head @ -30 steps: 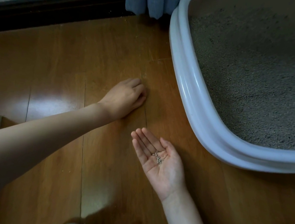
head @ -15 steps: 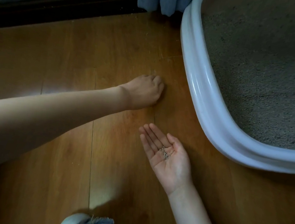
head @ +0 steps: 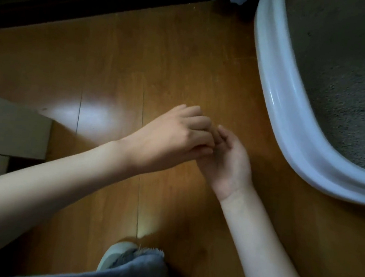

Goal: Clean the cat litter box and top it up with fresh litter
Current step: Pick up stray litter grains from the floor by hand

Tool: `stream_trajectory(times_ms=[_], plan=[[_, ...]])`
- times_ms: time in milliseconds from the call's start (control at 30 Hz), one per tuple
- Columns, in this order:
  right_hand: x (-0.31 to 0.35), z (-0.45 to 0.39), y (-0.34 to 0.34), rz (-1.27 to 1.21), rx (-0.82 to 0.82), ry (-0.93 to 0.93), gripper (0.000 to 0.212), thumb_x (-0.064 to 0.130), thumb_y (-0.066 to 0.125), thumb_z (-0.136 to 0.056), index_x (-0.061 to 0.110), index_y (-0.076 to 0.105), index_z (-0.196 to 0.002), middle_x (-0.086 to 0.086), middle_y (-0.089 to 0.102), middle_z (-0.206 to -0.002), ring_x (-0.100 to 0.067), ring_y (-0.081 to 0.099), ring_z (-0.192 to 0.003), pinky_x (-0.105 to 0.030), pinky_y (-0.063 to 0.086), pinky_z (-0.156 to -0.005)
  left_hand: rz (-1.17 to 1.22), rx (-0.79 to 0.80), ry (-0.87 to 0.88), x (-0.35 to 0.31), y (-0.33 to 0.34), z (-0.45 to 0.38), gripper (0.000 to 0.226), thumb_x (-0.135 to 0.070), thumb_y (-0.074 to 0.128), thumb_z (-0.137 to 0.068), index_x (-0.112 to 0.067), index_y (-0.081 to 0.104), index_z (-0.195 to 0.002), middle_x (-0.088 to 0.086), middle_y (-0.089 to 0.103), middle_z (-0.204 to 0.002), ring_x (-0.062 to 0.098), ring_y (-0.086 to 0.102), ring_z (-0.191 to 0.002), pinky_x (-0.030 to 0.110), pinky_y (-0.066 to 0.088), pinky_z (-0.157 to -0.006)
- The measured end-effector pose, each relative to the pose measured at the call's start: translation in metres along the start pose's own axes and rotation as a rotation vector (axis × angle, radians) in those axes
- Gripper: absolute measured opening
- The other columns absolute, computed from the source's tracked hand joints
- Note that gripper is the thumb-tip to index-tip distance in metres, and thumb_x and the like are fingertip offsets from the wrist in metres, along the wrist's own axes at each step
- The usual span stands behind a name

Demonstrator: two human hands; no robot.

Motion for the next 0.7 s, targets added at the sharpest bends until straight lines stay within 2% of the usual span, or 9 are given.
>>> stream_trajectory(times_ms=[100, 200, 300, 467, 600, 700], plan=[[-0.017, -0.001, 0.016, 0.037, 0.059, 0.037, 0.055, 0.025, 0.032, -0.102, -0.004, 0.074, -0.081, -0.018, 0.07, -0.081, -0.025, 0.071, -0.075, -0.029, 0.058, -0.066, 0.061, -0.058, -0.098, 0.016, -0.015, 0.022, 0.016, -0.02, 0.063, -0.095, -0.009, 0.073, -0.097, 0.005, 0.067, -0.096, 0.024, 0.059, -0.084, 0.039, 0.049, -0.073], [-0.041, -0.007, 0.02, 0.052, 0.059, 0.079, 0.042, 0.021, 0.039, -0.101, -0.005, 0.069, -0.088, -0.02, 0.068, -0.078, -0.027, 0.071, -0.071, -0.032, 0.058, -0.062, 0.033, -0.077, -0.19, 0.024, -0.027, 0.04, 0.016, -0.016, 0.059, -0.096, -0.007, 0.072, -0.098, 0.005, 0.061, -0.089, 0.022, 0.053, -0.078, 0.036, 0.048, -0.07], [-0.06, -0.009, 0.026, 0.063, 0.072, 0.12, 0.045, 0.021, 0.039, -0.1, -0.006, 0.072, -0.085, -0.019, 0.068, -0.077, -0.027, 0.071, -0.069, -0.031, 0.058, -0.061, 0.021, -0.058, -0.226, 0.026, -0.028, 0.062, 0.017, -0.018, 0.057, -0.098, -0.007, 0.07, -0.098, 0.005, 0.061, -0.09, 0.022, 0.051, -0.079, 0.035, 0.047, -0.071], [-0.082, -0.012, 0.037, 0.136, 0.137, 0.189, 0.055, 0.024, 0.03, -0.101, -0.006, 0.075, -0.09, -0.021, 0.071, -0.096, -0.027, 0.071, -0.087, -0.03, 0.059, -0.077, 0.048, -0.119, -0.329, 0.032, -0.036, 0.092, 0.012, -0.021, 0.063, -0.094, -0.011, 0.07, -0.093, 0.002, 0.061, -0.089, 0.02, 0.051, -0.082, 0.035, 0.047, -0.071], [-0.092, -0.013, 0.039, 0.099, 0.096, 0.208, 0.053, 0.022, 0.034, -0.101, -0.006, 0.075, -0.083, -0.018, 0.07, -0.08, -0.02, 0.069, -0.065, -0.028, 0.058, -0.061, -0.018, -0.105, -0.344, 0.033, -0.03, 0.1, 0.021, -0.025, 0.052, -0.1, -0.011, 0.066, -0.092, 0.001, 0.057, -0.087, 0.021, 0.048, -0.081, 0.04, 0.045, -0.072], [-0.087, -0.013, 0.034, 0.089, 0.054, 0.189, 0.055, 0.023, 0.035, -0.102, -0.004, 0.075, -0.075, -0.018, 0.068, -0.071, -0.023, 0.069, -0.061, -0.029, 0.058, -0.06, -0.014, -0.103, -0.348, 0.036, -0.026, 0.094, 0.02, -0.028, 0.052, -0.097, -0.012, 0.062, -0.09, -0.002, 0.053, -0.087, 0.019, 0.046, -0.081, 0.037, 0.045, -0.071]])
Point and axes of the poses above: each hand's wrist, its own z-axis away from the middle knuckle, its own y-axis out of the palm, x = y × z, the point moved 8 cm from there along -z, towards the middle knuckle
